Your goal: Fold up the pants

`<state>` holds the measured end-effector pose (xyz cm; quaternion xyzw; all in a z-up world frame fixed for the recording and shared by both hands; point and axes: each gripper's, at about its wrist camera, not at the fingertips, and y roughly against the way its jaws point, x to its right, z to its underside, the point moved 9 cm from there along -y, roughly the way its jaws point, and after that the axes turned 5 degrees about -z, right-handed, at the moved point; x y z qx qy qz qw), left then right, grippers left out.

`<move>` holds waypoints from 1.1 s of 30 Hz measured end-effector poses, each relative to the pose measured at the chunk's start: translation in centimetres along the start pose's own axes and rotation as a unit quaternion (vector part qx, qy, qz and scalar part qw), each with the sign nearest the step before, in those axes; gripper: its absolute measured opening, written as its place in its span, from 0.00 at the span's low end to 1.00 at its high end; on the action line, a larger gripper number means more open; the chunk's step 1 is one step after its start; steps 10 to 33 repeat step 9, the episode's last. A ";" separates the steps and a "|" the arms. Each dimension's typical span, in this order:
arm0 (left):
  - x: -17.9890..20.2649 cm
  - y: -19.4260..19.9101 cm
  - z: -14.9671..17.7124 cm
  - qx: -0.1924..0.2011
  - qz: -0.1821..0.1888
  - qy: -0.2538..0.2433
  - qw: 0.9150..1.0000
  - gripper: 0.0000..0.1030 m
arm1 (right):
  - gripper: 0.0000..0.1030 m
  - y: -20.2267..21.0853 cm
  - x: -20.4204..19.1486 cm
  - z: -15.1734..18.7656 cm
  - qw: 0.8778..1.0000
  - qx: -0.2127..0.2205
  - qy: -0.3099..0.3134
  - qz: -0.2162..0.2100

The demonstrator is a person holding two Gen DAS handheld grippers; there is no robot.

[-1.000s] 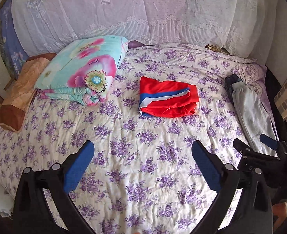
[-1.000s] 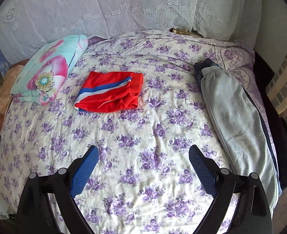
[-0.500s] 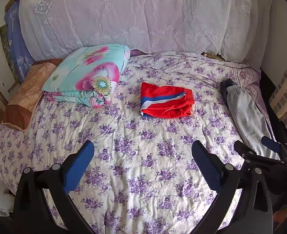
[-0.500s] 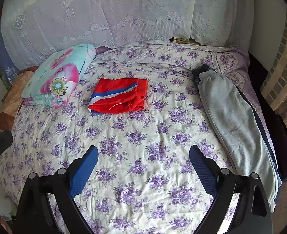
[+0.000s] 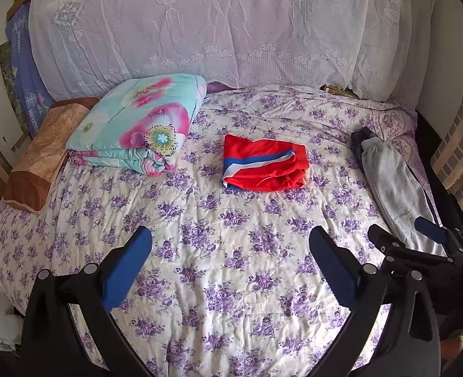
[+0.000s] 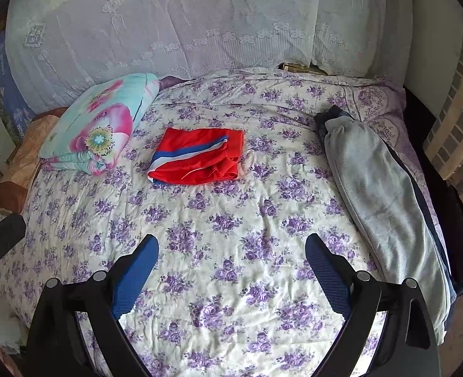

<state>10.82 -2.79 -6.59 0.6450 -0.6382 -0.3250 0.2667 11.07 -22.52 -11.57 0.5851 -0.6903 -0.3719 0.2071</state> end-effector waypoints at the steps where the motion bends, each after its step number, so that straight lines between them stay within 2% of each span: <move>1: 0.1 -0.1 0.0 -0.001 0.000 -0.001 1.000 0.95 | 0.92 0.0 0.0 0.0 1.000 0.000 -0.001 -0.001; 33: 0.2 -0.5 0.1 -0.006 -0.002 0.000 1.000 0.95 | 0.92 -0.1 0.1 0.0 1.000 0.000 0.002 0.000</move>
